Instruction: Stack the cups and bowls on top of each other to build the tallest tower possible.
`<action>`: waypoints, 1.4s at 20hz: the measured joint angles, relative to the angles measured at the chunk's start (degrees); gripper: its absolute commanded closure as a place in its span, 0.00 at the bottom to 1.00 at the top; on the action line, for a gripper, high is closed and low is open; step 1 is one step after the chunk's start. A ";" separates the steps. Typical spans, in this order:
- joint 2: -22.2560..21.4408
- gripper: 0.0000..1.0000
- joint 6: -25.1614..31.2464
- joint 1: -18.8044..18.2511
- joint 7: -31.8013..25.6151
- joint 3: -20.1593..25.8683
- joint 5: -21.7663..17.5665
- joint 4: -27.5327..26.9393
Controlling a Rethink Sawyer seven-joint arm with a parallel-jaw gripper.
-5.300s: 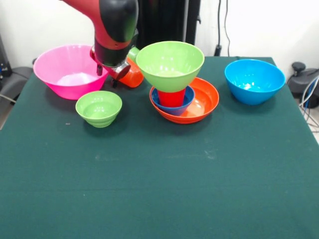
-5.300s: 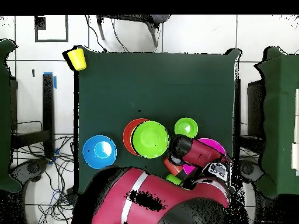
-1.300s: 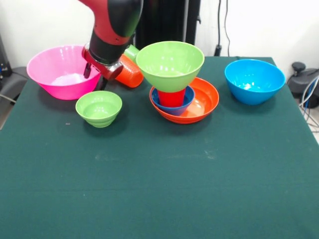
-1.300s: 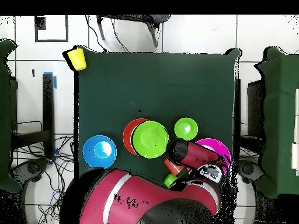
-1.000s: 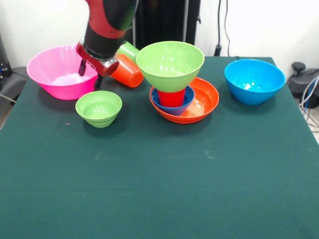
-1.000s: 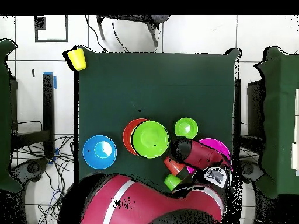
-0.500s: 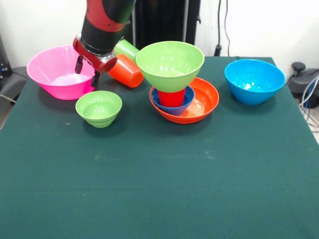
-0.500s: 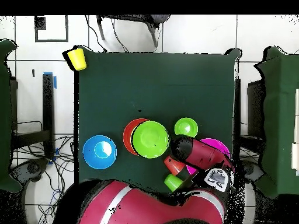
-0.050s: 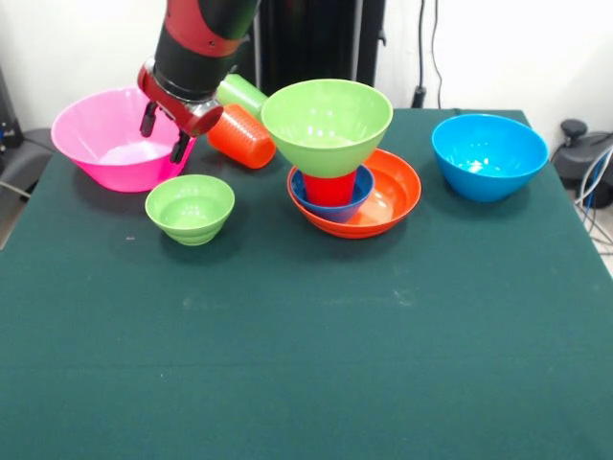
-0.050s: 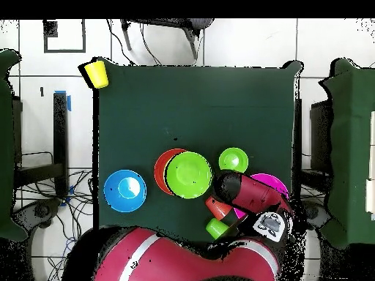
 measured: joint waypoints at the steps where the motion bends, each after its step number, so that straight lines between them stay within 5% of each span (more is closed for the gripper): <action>1: 0.00 0.00 0.00 0.00 0.00 0.00 0.00 0.00; 28: -0.97 0.00 1.53 -0.71 0.00 0.00 -1.13 0.00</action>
